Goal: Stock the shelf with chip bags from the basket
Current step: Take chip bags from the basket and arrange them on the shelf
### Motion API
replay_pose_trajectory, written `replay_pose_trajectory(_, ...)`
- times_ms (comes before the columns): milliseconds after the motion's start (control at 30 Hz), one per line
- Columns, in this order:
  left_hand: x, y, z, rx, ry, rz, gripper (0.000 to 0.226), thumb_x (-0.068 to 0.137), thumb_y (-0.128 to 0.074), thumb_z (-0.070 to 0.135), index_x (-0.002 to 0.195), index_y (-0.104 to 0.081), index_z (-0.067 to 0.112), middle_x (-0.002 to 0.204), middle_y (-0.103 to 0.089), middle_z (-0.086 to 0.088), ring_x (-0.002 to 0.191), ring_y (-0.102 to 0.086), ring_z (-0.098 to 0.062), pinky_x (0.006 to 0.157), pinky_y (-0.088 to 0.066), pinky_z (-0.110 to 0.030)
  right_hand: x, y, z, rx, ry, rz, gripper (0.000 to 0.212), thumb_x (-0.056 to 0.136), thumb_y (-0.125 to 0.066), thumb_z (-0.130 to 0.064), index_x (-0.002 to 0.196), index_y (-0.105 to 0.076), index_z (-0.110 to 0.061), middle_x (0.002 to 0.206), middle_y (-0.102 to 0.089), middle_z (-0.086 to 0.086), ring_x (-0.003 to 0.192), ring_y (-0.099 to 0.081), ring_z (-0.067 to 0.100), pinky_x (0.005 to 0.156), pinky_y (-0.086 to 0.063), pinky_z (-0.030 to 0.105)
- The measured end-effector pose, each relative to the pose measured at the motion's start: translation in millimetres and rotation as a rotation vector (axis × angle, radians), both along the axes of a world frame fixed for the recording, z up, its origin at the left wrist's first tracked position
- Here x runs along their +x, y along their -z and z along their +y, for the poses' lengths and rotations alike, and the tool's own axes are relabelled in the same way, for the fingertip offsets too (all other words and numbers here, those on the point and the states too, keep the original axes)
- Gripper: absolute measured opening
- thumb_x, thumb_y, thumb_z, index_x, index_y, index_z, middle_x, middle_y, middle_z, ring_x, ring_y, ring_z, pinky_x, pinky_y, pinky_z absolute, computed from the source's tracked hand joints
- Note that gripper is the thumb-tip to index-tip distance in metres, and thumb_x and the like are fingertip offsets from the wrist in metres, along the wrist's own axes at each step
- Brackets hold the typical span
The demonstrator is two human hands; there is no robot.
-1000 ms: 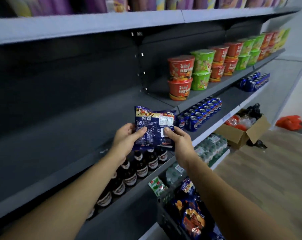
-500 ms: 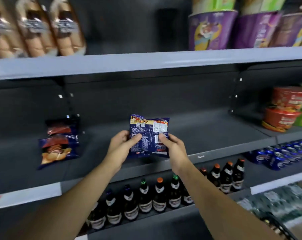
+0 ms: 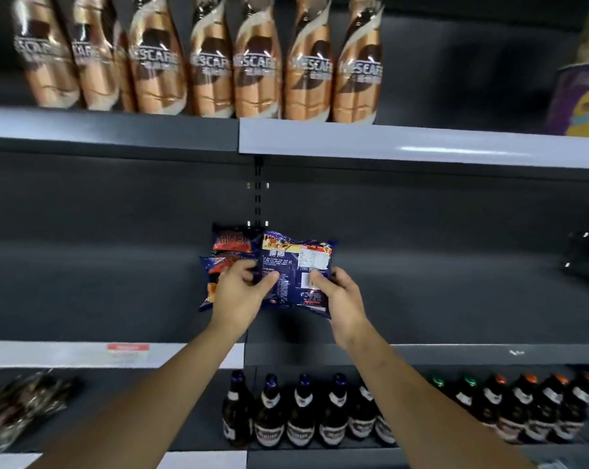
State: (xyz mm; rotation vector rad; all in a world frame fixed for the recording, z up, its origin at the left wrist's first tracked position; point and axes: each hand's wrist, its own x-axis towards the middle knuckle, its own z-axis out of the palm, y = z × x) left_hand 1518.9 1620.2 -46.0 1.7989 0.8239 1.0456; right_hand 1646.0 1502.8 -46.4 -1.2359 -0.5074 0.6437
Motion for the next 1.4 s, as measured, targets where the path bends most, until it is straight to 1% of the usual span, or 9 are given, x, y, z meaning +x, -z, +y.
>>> replay_pose_trajectory(133, -8.6, 3.4, 11.5, 0.078, 0.045, -0.014, 0.024, 0.088, -0.073, 0.028, 0.105, -0.059, 0.018, 0.086, -0.063, 0.003, 0.08, -0.063, -0.013, 0.073, -0.05, -0.024, -15.4, 0.5, 24.1, -0.028, 0.043, -0.085, 0.014, 0.096, -0.067, -0.016, 0.109, -0.064, -0.019, 0.109, -0.076, 0.004, 0.103, -0.073, 0.024, 0.094, -0.058, 0.043)
replay_pose_trajectory(267, -3.8, -0.2, 8.7, 0.068, 0.245, -0.021, 0.026, 0.086, -0.074, 0.035, 0.107, -0.06, 0.03, 0.099, -0.068, 0.01, 0.091, -0.064, 0.002, 0.081, -0.051, -0.018, -30.0, -7.0, 36.3, -0.02, 0.037, -0.135, 0.01, 0.1, -0.062, -0.028, 0.108, -0.063, -0.023, 0.111, -0.073, 0.001, 0.103, -0.069, 0.014, 0.082, -0.055, 0.023)
replay_pose_trajectory(433, -1.7, -1.4, 20.3, -0.131, 0.251, -0.103, 0.039, 0.081, -0.079, 0.038, 0.113, -0.06, 0.026, 0.102, -0.071, 0.01, 0.091, -0.066, 0.004, 0.076, -0.048, -0.008, -30.4, -14.0, 38.6, -0.076, 0.009, -0.215, 0.042, 0.106, -0.043, -0.042, 0.102, -0.076, -0.017, 0.097, -0.077, -0.006, 0.095, -0.066, 0.008, 0.086, -0.046, 0.029)
replay_pose_trajectory(500, -2.3, 1.1, 30.1, -0.173, 0.215, -0.14, 0.036, 0.08, -0.082, 0.032, 0.11, -0.064, 0.023, 0.1, -0.073, 0.008, 0.094, -0.069, -0.004, 0.079, -0.051, -0.012, -27.9, -14.8, 37.8, -0.083, 0.032, -0.205, 0.042, 0.106, -0.043, -0.04, 0.098, -0.077, -0.015, 0.098, -0.076, -0.001, 0.094, -0.066, 0.009, 0.081, -0.046, 0.029)
replay_pose_trajectory(600, -4.7, 5.4, 45.8, -0.27, 0.23, -0.162, 0.032, 0.079, -0.081, 0.029, 0.108, -0.07, 0.024, 0.103, -0.076, 0.003, 0.099, -0.071, -0.018, 0.096, -0.054, -0.041, -21.1, -11.7, 35.9, -0.09, 0.114, -0.193, 0.025, 0.105, -0.052, -0.029, 0.101, -0.072, -0.015, 0.108, -0.072, 0.0, 0.104, -0.064, 0.015, 0.078, -0.046, 0.023)
replay_pose_trajectory(667, -8.1, 6.9, 50.9, -0.336, 0.277, -0.186, 0.027, 0.086, -0.077, 0.021, 0.112, -0.07, 0.019, 0.107, -0.076, -0.001, 0.102, -0.071, -0.022, 0.101, -0.051, -0.047, -15.9, -7.4, 36.6, -0.08, 0.144, -0.157, 0.011, 0.102, -0.058, -0.021, 0.108, -0.067, -0.02, 0.111, -0.069, -0.003, 0.107, -0.062, 0.013, 0.082, -0.047, 0.021)
replay_pose_trajectory(800, -10.7, 8.6, 50.7, -0.372, 0.34, -0.223, 0.026, 0.09, -0.07, 0.012, 0.115, -0.068, 0.013, 0.108, -0.076, -0.007, 0.101, -0.072, -0.026, 0.098, -0.053, -0.046, -12.9, 0.6, 40.1, -0.089, 0.11, -0.123, 0.035, 0.099, -0.062, -0.015, 0.133, -0.058, -0.019, 0.125, -0.065, -0.002, 0.115, -0.063, 0.014, 0.097, -0.052, 0.03)
replay_pose_trajectory(1167, -39.5, 27.4, 70.7, -0.352, 0.2, -0.139, 0.027, 0.088, -0.073, 0.012, 0.114, -0.064, 0.011, 0.105, -0.074, -0.007, 0.092, -0.073, -0.02, 0.085, -0.058, -0.033, -33.6, 18.3, 69.5, -0.182, 0.052, -0.184, 0.021, 0.097, -0.064, -0.009, 0.097, -0.067, -0.03, 0.101, -0.073, -0.005, 0.097, -0.071, 0.013, 0.08, -0.056, 0.025)
replay_pose_trajectory(1400, -59.7, 56.2, 101.9, -0.191, 0.03, 0.095, 0.02, 0.08, -0.079, 0.025, 0.096, -0.069, 0.022, 0.106, -0.064, -0.004, 0.095, -0.067, -0.022, 0.087, -0.055, -0.041, -47.5, 47.4, 103.4, -0.306, 0.038, -0.235, 0.017, 0.095, -0.065, -0.009, 0.106, -0.071, -0.021, 0.102, -0.075, -0.001, 0.099, -0.071, 0.017, 0.091, -0.058, 0.035)
